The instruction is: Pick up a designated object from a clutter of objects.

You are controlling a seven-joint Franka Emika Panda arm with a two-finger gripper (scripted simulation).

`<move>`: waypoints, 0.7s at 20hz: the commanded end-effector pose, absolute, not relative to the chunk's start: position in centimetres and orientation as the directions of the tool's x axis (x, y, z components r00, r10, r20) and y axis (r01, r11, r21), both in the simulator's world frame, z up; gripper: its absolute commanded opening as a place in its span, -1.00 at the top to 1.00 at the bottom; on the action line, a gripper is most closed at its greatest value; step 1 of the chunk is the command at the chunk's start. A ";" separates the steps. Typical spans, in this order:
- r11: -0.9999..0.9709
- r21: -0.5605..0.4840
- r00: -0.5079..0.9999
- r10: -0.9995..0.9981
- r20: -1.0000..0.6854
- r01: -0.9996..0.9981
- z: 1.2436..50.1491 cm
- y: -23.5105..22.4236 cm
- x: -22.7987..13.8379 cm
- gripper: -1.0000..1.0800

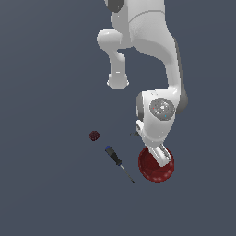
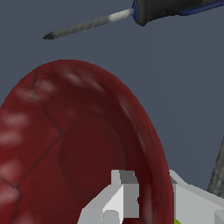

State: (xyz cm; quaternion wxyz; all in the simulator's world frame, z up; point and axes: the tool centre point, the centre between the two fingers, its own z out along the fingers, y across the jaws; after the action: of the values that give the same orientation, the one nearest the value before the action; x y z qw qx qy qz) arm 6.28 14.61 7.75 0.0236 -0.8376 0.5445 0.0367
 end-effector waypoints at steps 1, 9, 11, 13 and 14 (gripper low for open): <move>-0.408 -0.001 0.406 -0.910 -0.088 -0.913 8.4 14.9 6.1 1.00; -0.408 -0.001 0.406 -0.910 -0.088 -0.913 12.6 15.9 4.9 1.00; -0.408 0.000 0.406 -0.910 -0.087 -0.913 14.3 16.4 4.4 1.00; -0.408 0.000 0.406 -0.910 -0.087 -0.913 16.2 16.8 3.9 1.00; -0.408 0.000 0.406 -0.910 -0.087 -0.913 17.3 17.1 3.6 1.00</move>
State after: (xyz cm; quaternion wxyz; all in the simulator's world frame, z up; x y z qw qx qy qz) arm 3.90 16.69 15.59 0.0225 -0.8381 0.5438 0.0379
